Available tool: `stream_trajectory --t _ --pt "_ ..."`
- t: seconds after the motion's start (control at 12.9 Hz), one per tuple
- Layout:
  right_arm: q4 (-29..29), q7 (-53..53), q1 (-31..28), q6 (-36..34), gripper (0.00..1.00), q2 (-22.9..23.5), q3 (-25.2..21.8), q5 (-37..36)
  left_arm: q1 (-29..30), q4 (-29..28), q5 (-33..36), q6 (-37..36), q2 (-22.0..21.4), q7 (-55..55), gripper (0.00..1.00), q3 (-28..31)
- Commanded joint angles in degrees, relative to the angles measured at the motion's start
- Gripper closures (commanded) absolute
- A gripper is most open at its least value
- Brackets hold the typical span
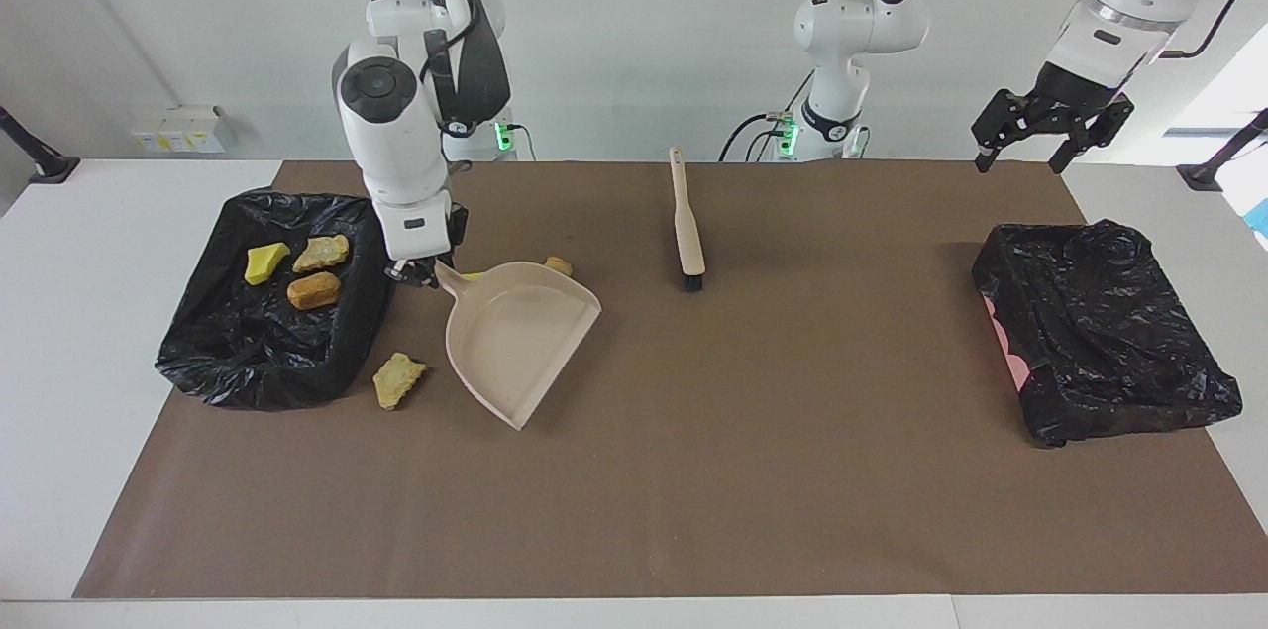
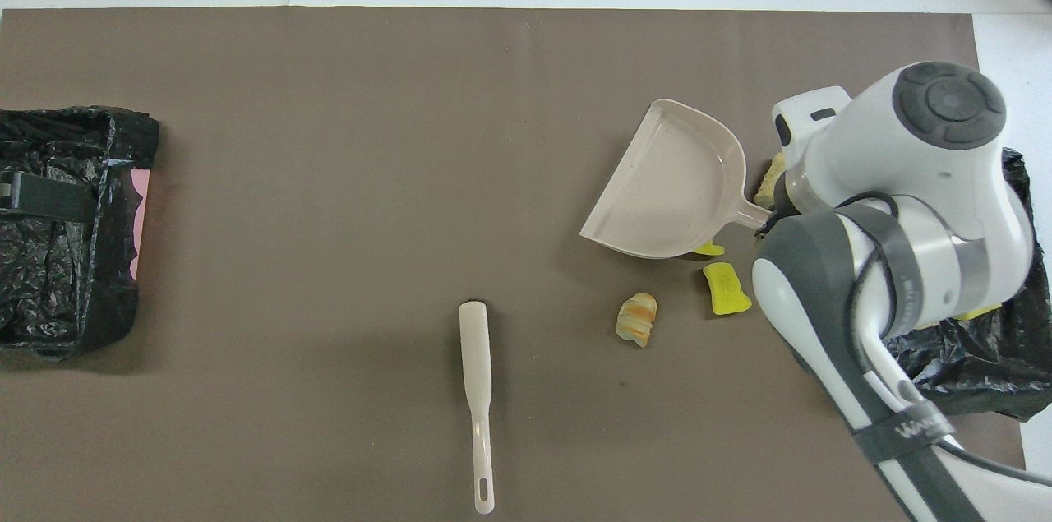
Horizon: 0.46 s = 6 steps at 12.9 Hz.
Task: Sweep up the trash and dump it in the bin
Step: 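Bring the dustpan back beside the remaining debris with the right gripper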
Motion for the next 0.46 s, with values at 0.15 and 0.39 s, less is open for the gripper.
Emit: stream_trajectory --t 0.15,0.39 --pt "1.74 19.21 6.31 6.96 1.00 4.35 -0.04 3.26 0.92 -0.39 0.74 -1.49 -0.96 0.67 0.00 -0.54" --pt "4.99 32.40 10.62 8.20 1.00 7.51 -0.04 3.44 1.01 -1.53 0.65 -1.41 -1.67 0.76 0.00 -0.54"
